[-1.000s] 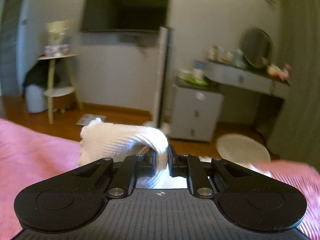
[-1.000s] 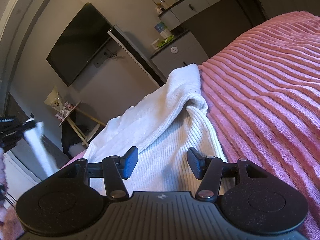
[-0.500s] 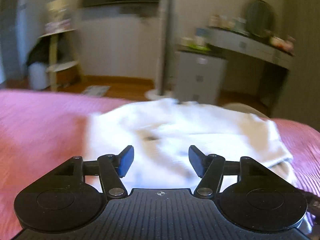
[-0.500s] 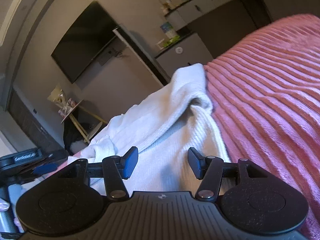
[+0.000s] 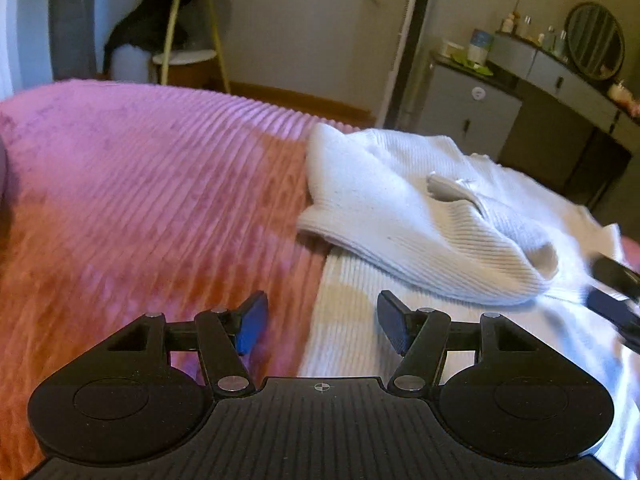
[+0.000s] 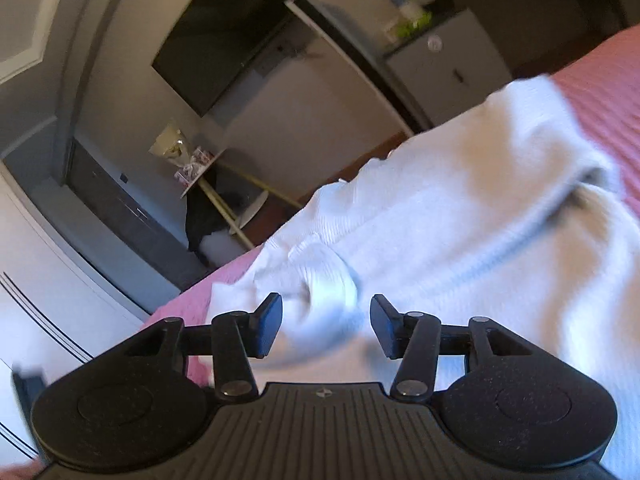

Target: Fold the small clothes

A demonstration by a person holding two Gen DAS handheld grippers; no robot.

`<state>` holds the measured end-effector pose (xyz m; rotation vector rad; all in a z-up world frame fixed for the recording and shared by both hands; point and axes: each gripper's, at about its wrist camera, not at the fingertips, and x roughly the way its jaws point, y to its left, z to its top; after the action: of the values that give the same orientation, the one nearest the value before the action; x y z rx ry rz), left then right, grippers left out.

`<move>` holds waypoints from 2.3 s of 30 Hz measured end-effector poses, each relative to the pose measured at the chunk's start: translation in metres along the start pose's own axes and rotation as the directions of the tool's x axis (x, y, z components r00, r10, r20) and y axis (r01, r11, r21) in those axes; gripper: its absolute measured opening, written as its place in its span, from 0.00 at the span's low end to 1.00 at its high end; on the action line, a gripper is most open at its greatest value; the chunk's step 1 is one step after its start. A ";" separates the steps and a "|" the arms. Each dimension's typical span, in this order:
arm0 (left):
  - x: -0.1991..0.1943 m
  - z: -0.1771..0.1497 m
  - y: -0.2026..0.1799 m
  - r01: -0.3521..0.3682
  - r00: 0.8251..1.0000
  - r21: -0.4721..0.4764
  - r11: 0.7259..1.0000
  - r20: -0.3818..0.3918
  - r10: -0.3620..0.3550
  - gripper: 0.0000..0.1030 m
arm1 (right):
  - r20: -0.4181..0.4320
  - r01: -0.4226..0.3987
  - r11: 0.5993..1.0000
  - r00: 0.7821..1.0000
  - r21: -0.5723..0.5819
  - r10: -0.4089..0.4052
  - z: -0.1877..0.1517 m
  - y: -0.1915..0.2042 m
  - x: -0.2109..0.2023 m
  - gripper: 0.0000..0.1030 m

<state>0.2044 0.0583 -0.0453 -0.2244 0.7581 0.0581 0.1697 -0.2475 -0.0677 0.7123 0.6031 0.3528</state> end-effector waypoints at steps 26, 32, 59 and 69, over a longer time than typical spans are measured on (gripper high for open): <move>0.000 -0.004 0.015 -0.003 1.000 -0.082 0.997 -0.014 0.002 0.66 | -0.045 0.004 0.995 0.999 -0.095 -0.008 0.032 0.048 0.056 0.13; 0.001 -0.005 0.016 -0.008 1.000 -0.097 0.995 -0.012 0.007 0.66 | 0.306 0.230 0.965 0.934 -0.124 -0.183 0.022 0.048 -0.011 0.14; 0.007 -0.009 0.001 -0.012 1.000 -0.021 1.000 0.021 0.013 0.73 | 0.370 0.185 0.982 0.910 0.042 -0.188 0.040 -0.007 -0.003 0.14; 0.007 -0.008 0.000 -0.008 1.000 -0.018 1.000 0.019 0.008 0.76 | 0.216 0.277 0.937 0.922 0.214 -0.321 0.034 -0.051 0.003 0.17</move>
<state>0.2037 0.0566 -0.0556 -0.2378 0.7400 0.0745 0.1987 -0.2995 -0.0840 0.8085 0.4989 -0.0789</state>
